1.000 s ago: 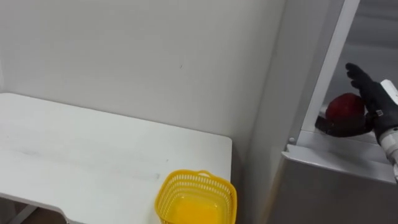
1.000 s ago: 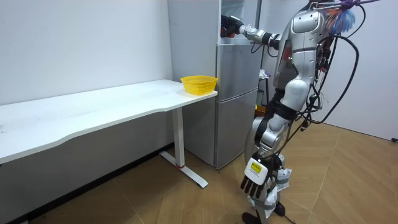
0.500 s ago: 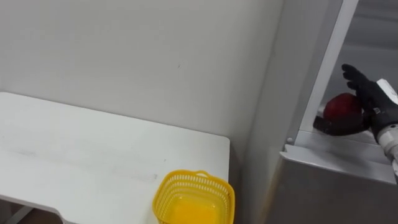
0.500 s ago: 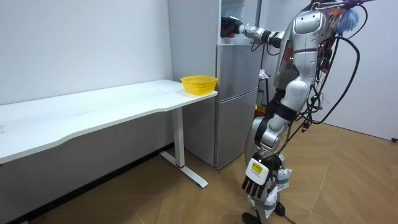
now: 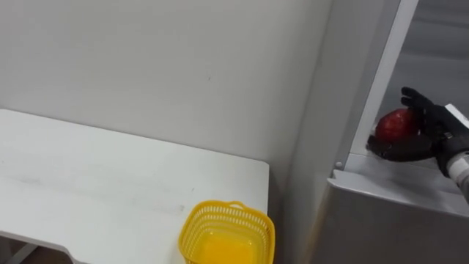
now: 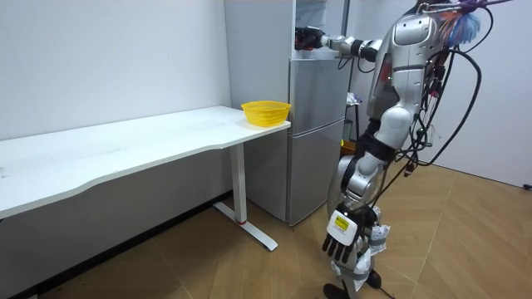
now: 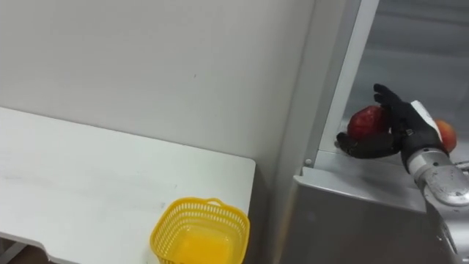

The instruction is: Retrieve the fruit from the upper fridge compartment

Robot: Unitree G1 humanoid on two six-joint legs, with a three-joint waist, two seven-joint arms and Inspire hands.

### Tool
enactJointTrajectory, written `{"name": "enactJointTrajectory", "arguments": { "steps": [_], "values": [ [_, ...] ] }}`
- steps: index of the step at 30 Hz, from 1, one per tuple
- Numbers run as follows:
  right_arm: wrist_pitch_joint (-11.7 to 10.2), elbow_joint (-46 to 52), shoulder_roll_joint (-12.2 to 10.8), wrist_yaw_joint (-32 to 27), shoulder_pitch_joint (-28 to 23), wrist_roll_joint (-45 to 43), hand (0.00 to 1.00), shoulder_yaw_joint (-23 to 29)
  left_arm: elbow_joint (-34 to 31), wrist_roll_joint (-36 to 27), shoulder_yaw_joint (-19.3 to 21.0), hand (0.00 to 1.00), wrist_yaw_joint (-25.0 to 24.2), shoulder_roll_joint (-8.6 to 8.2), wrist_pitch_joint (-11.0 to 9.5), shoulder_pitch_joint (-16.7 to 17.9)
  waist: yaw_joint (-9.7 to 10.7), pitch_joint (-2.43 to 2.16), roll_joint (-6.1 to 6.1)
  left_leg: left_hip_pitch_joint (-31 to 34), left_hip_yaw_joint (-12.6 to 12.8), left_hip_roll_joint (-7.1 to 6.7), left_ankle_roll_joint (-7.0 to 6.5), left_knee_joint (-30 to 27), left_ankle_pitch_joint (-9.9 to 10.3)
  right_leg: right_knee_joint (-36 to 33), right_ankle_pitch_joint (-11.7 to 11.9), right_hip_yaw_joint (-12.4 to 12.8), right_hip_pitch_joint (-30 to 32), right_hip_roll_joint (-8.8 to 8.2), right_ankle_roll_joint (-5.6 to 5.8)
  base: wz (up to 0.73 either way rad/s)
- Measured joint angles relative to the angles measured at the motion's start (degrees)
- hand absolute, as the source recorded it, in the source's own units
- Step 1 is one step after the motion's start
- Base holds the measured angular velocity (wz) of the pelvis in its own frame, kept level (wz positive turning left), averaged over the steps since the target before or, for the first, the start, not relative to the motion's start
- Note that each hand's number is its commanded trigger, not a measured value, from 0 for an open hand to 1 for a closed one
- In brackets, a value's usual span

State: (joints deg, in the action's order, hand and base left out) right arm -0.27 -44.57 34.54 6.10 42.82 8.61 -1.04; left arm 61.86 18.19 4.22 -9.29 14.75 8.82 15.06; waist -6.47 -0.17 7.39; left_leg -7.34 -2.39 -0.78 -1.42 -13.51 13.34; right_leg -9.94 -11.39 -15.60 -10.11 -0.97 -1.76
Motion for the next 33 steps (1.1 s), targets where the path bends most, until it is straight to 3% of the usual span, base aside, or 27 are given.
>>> {"name": "enactJointTrajectory", "arguments": {
  "steps": [8, 15, 21, 29, 33],
  "values": [
    [0.13, -0.25, 1.84, 0.85, 0.04, 0.05, 1.0, 0.09, 0.02, -0.06, -1.13, 0.0, 0.43, 0.09, 0.08, -1.03, -0.04, 0.04, 0.14, -0.37, 0.6, 0.07, 0.01, 0.16, 0.01, 0.08, 0.01, 0.94, -0.01, 0.13, -0.02, -0.03],
    [0.46, -0.15, 1.98, 0.88, 0.44, 0.07, 1.0, 0.21, 0.02, -0.05, -1.2, 0.0, 0.47, 0.1, 0.59, -1.58, -0.15, 0.32, 0.67, -0.35, 0.66, 0.06, 0.11, 0.32, 0.07, 0.21, 0.0, 1.09, 0.03, 0.28, -0.03, -0.01],
    [0.38, -0.05, 1.8, 0.96, 0.43, 0.29, 1.0, 0.21, 0.04, -0.05, -1.35, 0.0, 1.33, -0.11, 0.89, -1.88, -0.19, 0.29, 0.42, -0.8, 0.89, 0.15, 0.11, 0.61, 0.07, 0.1, 0.05, 1.33, -0.09, 0.35, -0.07, -0.01],
    [0.46, 1.37, 1.42, 1.01, 0.4, 0.07, 1.0, 0.05, 0.07, -0.09, -2.36, 0.0, 1.35, 0.07, 1.13, -2.15, -0.58, 0.31, -1.06, -2.09, 2.03, 0.49, 0.16, 1.76, 0.09, 0.17, 0.03, 1.38, -0.68, 0.34, -0.1, -0.04],
    [1.0, 4.22, 1.02, 0.22, -0.69, 0.02, 1.0, 0.04, 0.07, -0.05, -2.4, 0.0, 1.34, 0.31, 1.11, -2.32, -0.51, 0.28, -1.02, -2.37, 2.13, 0.43, 0.22, 2.17, 0.03, 0.22, 0.01, 1.71, -0.8, 0.45, -0.13, -0.07]
  ]
}}
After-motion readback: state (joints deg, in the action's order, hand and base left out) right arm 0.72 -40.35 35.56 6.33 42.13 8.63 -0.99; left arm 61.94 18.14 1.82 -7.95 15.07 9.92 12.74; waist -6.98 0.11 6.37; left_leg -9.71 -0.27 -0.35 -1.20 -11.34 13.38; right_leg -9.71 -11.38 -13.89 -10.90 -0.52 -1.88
